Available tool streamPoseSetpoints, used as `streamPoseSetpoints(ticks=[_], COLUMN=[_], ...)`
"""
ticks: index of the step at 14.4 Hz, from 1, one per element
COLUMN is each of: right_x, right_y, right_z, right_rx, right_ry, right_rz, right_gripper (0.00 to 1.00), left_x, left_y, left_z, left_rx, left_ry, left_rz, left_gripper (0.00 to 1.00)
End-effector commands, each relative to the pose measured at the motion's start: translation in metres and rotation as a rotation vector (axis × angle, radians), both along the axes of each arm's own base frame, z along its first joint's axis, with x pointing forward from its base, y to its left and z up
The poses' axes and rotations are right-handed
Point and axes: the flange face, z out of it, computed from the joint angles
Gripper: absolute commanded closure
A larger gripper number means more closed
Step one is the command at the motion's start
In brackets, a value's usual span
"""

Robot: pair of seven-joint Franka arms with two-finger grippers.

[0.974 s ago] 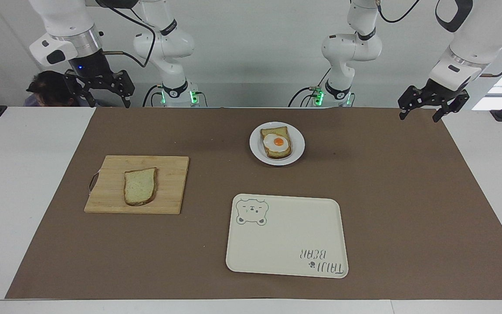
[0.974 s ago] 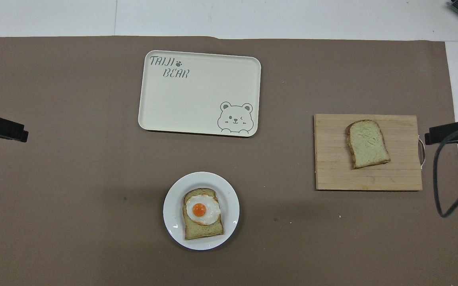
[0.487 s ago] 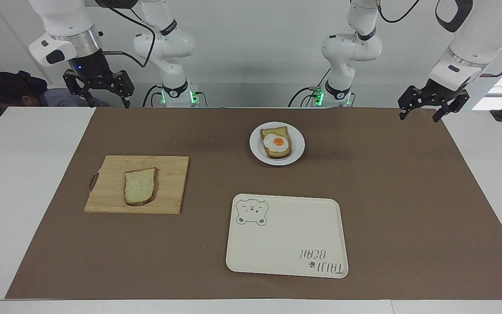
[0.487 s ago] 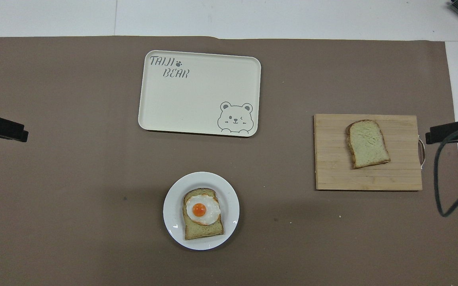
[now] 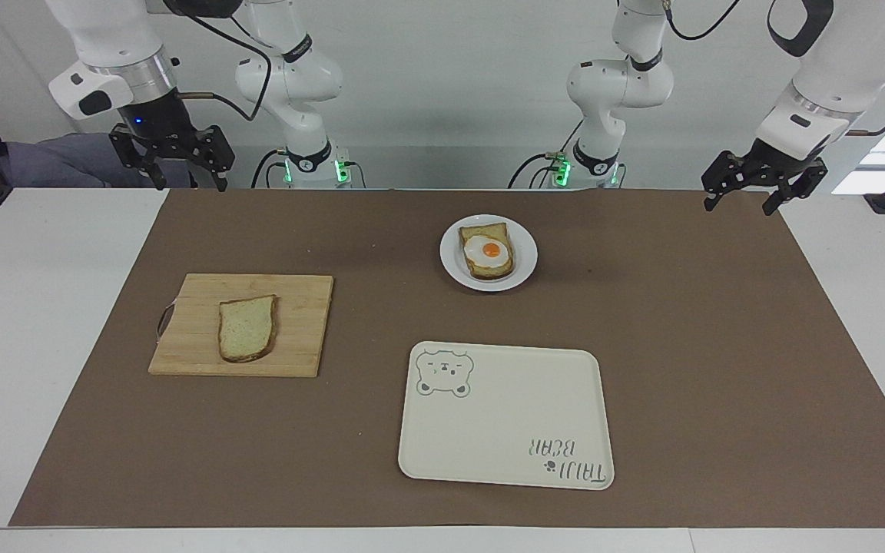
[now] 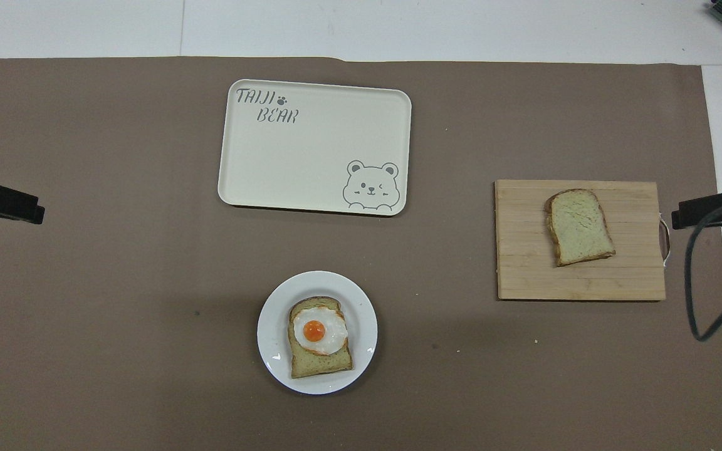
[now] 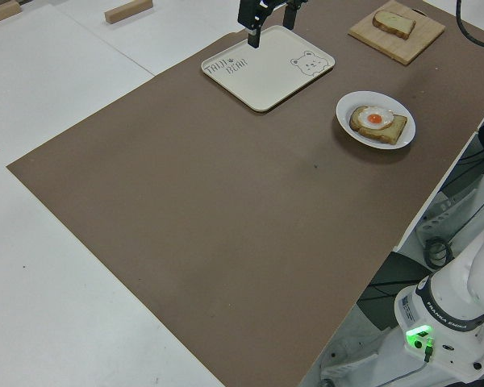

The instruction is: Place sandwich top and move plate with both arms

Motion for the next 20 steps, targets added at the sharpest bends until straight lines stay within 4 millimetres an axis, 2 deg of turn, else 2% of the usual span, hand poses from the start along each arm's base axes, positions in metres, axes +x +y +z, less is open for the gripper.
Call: streamPoseSetpoints(ticks=[1,6,8,11,15,20], right_x=[-0.004,-0.004,-0.003,-0.002,0.008,0.037], right_y=[-0.009,-0.014,-0.028,-0.033,-0.041,-0.040], right_z=[-0.003,-0.004,-0.006,-0.008,-0.040,-0.083], right_rx=[-0.014,-0.011,-0.008,-0.004,0.002,0.016], right_ry=[-0.015,-0.014,-0.015,-0.023,-0.008,-0.008], right_rz=[0.021,0.013,0.010,0.017,0.004,0.007], right_gripper=[0.00,0.00,0.00,0.00,0.00,0.00], left_x=[0.002,0.002,0.002,0.002,0.002,0.002], left_y=[0.002,0.002,0.002,0.002,0.002,0.002], left_z=[0.004,0.003,0.004,0.003,0.004,0.004], left_rx=[0.016,0.016,0.016,0.016,0.016,0.016], left_ry=[0.009,0.010,0.009,0.010,0.009,0.009], left_rz=[0.000,0.000,0.000,0.000,0.000,0.000], left_gripper=[0.00,0.00,0.00,0.00,0.00,0.00])
